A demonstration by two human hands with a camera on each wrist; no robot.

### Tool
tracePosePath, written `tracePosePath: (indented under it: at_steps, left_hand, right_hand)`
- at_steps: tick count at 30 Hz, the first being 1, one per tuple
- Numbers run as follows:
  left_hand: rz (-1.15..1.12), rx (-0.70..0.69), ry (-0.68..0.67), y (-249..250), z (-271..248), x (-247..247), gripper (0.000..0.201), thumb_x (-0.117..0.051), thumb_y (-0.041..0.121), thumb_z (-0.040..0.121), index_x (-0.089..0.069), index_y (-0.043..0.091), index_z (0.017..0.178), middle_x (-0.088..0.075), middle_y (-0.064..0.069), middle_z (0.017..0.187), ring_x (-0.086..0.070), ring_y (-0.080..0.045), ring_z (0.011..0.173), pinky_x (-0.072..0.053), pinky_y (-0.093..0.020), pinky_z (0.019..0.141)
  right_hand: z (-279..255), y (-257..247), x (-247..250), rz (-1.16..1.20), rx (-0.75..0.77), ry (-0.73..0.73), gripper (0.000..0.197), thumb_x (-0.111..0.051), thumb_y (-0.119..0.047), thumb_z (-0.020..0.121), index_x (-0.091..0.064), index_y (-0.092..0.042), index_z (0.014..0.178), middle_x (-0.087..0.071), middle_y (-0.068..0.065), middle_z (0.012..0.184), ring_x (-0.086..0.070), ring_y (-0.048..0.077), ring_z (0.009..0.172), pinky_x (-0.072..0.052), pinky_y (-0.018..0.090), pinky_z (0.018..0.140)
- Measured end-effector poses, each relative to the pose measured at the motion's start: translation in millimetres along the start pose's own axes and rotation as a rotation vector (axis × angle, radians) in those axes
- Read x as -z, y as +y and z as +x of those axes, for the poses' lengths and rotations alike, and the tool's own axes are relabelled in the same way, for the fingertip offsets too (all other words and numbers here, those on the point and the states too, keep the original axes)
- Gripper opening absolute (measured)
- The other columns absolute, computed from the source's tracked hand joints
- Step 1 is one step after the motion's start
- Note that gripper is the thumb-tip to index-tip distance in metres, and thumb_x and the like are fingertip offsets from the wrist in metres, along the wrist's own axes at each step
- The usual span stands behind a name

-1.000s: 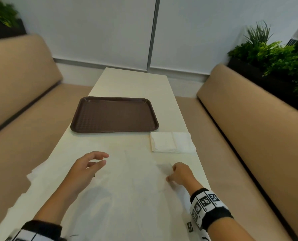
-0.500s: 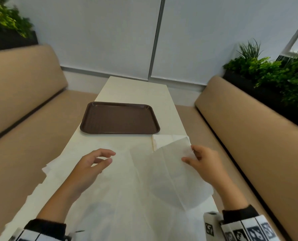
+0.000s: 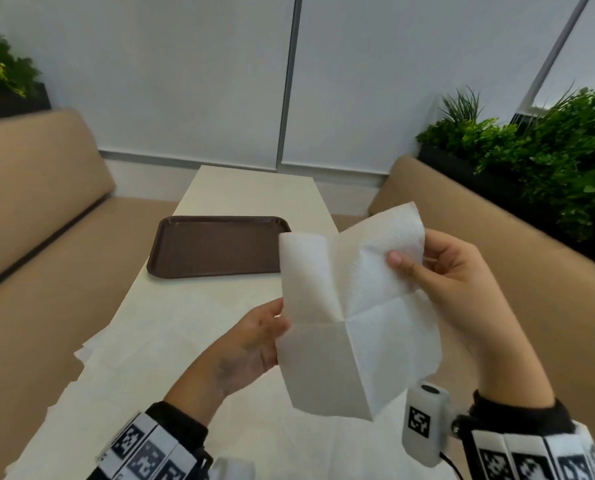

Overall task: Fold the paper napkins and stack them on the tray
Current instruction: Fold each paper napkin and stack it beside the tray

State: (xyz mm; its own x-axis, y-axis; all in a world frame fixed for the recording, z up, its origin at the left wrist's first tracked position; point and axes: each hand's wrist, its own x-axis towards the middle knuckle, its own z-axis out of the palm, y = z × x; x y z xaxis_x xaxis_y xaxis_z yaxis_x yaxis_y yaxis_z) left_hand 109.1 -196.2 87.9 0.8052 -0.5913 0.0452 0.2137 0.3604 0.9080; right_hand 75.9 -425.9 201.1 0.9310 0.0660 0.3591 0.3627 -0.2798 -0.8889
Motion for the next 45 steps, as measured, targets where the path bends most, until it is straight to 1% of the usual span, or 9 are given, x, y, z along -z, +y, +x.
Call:
tracePosePath:
  at_steps: [4,9,12,17,25,29,34,41,45]
  left_hand:
    - [0.072,-0.015,0.133,10.3,-5.3,4.1,0.047,-0.088,0.023,0.058,-0.073,0.015,0.102,-0.071,-0.011,0.110,-0.068,-0.027,0.100,-0.058,-0.030,0.075]
    - [0.157,-0.116,0.235,29.4,-18.1,10.2,0.064,-0.092,0.039,0.041,-0.075,0.016,0.098,-0.072,-0.011,0.109,-0.069,-0.026,0.098,-0.057,-0.027,0.071]
    - [0.226,-0.148,0.251,40.9,-26.6,16.8,0.070,-0.093,0.044,0.037,-0.075,0.016,0.099,-0.072,-0.008,0.108,-0.069,-0.022,0.098,-0.056,-0.023,0.072]
    - [0.443,-0.156,0.214,52.9,-36.4,19.8,0.023,-0.072,0.019,0.081,-0.074,0.028,0.102,-0.072,0.006,0.108,-0.066,-0.010,0.106,-0.051,-0.017,0.086]
    - [0.625,-0.100,0.224,54.0,-42.9,27.2,0.037,-0.046,-0.003,0.095,-0.074,0.018,0.085,-0.072,-0.002,0.089,-0.068,-0.011,0.079,-0.049,-0.015,0.067]
    - [0.563,-0.108,0.285,54.8,-39.2,32.2,0.028,-0.052,0.001,0.089,-0.074,0.015,0.082,-0.072,-0.003,0.089,-0.067,-0.014,0.082,-0.049,-0.015,0.070]
    - [0.640,-0.188,0.271,63.4,-32.7,32.0,0.017,-0.076,0.036,0.072,-0.072,0.020,0.076,-0.066,0.009,0.073,-0.056,-0.003,0.061,-0.045,-0.012,0.062]
    - [0.803,-0.072,0.278,58.5,2.9,37.6,0.022,-0.068,0.007,0.085,-0.078,0.026,0.078,-0.074,0.006,0.090,-0.069,-0.009,0.081,-0.052,-0.024,0.073]
    - [0.938,0.036,0.120,52.3,34.9,36.8,0.028,-0.064,0.007,0.087,-0.076,0.032,0.084,-0.071,0.015,0.095,-0.067,-0.010,0.088,-0.055,-0.027,0.077]
  right_hand:
    - [-8.0,17.4,-5.4,0.021,0.008,0.150,0.016,-0.064,-0.013,0.086,-0.070,-0.017,0.100,-0.075,0.003,0.093,-0.071,0.026,0.083,-0.060,0.037,0.071]
    - [-26.4,41.1,-2.6,0.114,-0.164,-0.125,0.050,-0.069,-0.010,0.076,-0.056,-0.019,0.123,-0.070,0.002,0.111,-0.069,0.022,0.098,-0.058,0.036,0.079]
    - [-28.4,50.3,-5.7,0.149,-0.138,-0.107,0.036,-0.063,-0.005,0.081,-0.062,-0.008,0.116,-0.072,0.007,0.106,-0.069,0.025,0.098,-0.057,0.028,0.078]
    - [-26.2,61.1,-7.9,0.203,-0.085,-0.021,0.025,-0.058,-0.014,0.084,-0.070,-0.015,0.105,-0.073,0.010,0.101,-0.070,0.023,0.093,-0.056,0.029,0.078]
    - [-24.1,79.8,-8.0,0.249,-0.147,-0.106,0.046,-0.047,0.020,0.087,-0.071,-0.015,0.069,-0.068,0.007,0.076,-0.063,0.018,0.062,-0.049,0.022,0.051]
    - [-20.9,87.6,-7.8,0.188,-0.091,-0.193,0.054,-0.040,0.024,0.086,-0.072,-0.015,0.068,-0.070,0.002,0.091,-0.065,0.017,0.085,-0.050,0.020,0.070]
    - [-20.3,100.0,-4.3,0.198,-0.117,-0.274,0.058,-0.032,0.024,0.084,-0.075,-0.013,0.078,-0.068,0.001,0.109,-0.061,0.020,0.109,-0.049,0.022,0.085]
    - [-13.4,123.2,-17.0,0.246,-0.269,-0.354,0.033,-0.072,-0.027,0.066,-0.074,-0.015,0.097,-0.069,0.008,0.108,-0.064,0.025,0.109,-0.050,0.045,0.096]
    - [5.8,135.5,-30.8,0.068,-0.231,-0.403,0.072,-0.086,-0.046,0.055,-0.053,-0.045,0.119,-0.053,-0.017,0.133,-0.040,0.003,0.133,-0.036,0.030,0.108]
